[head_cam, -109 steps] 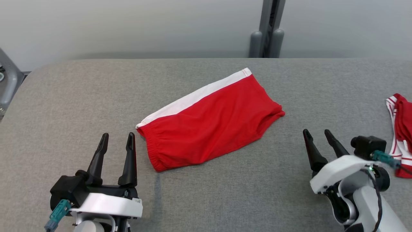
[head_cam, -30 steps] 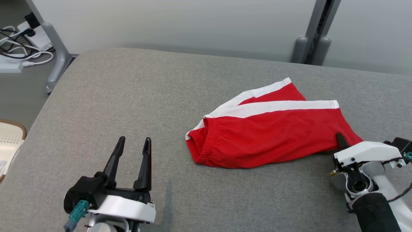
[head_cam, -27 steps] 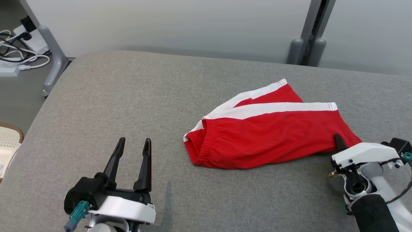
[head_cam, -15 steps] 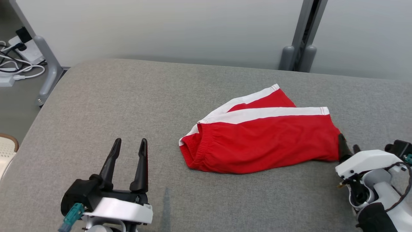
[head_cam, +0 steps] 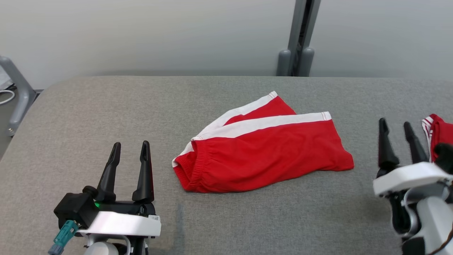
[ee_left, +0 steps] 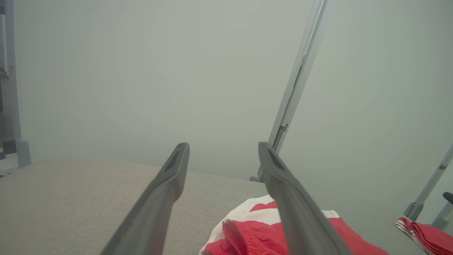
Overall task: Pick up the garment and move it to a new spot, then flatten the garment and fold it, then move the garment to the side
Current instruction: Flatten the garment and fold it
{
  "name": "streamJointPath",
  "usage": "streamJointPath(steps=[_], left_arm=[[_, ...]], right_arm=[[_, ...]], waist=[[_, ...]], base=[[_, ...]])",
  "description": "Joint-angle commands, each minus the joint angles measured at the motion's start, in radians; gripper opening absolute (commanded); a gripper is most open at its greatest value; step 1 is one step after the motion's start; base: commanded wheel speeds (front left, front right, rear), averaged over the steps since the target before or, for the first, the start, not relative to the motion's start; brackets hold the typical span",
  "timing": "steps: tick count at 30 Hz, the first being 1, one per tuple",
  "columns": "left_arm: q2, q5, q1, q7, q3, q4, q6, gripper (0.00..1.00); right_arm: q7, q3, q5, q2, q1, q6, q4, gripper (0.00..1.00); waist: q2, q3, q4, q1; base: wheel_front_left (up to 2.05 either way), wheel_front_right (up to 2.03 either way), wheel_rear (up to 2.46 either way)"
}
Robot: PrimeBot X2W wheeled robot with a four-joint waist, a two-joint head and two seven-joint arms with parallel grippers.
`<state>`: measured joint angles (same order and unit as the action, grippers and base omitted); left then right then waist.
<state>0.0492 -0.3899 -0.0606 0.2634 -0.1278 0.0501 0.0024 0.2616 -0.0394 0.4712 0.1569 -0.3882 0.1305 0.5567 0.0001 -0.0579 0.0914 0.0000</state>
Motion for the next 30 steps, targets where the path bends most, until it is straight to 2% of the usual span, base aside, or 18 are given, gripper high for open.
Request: streamJointPath(steps=[1,5,10,14,17,23,30], left_arm=[[0.003,-0.008,-0.009,0.001,0.000,0.001,0.005,1.00],[0.003,-0.017,-0.011,0.001,0.003,0.020,0.003,1.00],[0.003,-0.017,-0.030,0.001,0.009,0.066,0.000,1.00],[0.004,0.005,-0.071,0.001,-0.011,0.166,-0.014,1.00],[0.007,0.038,-0.163,0.000,-0.043,0.324,-0.036,1.00],[0.015,0.015,-0.334,-0.083,-0.056,0.515,-0.068,1.00],[0.025,0.003,-0.480,-0.217,-0.057,0.665,-0.036,1.00]], right_arm=[[0.003,0.004,-0.011,-0.014,0.031,0.000,-0.030,1.00],[0.004,0.016,-0.098,-0.033,0.112,0.000,-0.175,1.00],[0.004,0.022,-0.124,-0.061,0.150,0.000,-0.249,1.00],[0.004,0.012,-0.134,-0.073,0.155,0.000,-0.270,1.00],[0.004,0.004,-0.141,-0.078,0.160,0.000,-0.274,1.00],[0.004,-0.007,-0.145,-0.088,0.147,0.000,-0.279,1.00],[0.004,-0.015,-0.142,-0.098,0.135,0.000,-0.277,1.00]], waist=[[-0.0001,-0.006,-0.011,0.0000],[-0.0001,-0.019,-0.030,0.0000],[-0.0001,-0.042,-0.057,0.0000],[-0.0001,-0.066,-0.084,0.0000],[-0.0001,-0.098,-0.112,0.0000],[-0.0001,-0.150,-0.154,0.0000],[-0.0001,-0.187,-0.187,0.0000]], base=[[0.00,0.00,0.00],[0.00,0.00,0.00],[0.00,0.00,0.00],[0.00,0.00,0.00],[0.00,0.00,0.00],[0.00,0.00,0.00],[0.00,0.00,0.00]])
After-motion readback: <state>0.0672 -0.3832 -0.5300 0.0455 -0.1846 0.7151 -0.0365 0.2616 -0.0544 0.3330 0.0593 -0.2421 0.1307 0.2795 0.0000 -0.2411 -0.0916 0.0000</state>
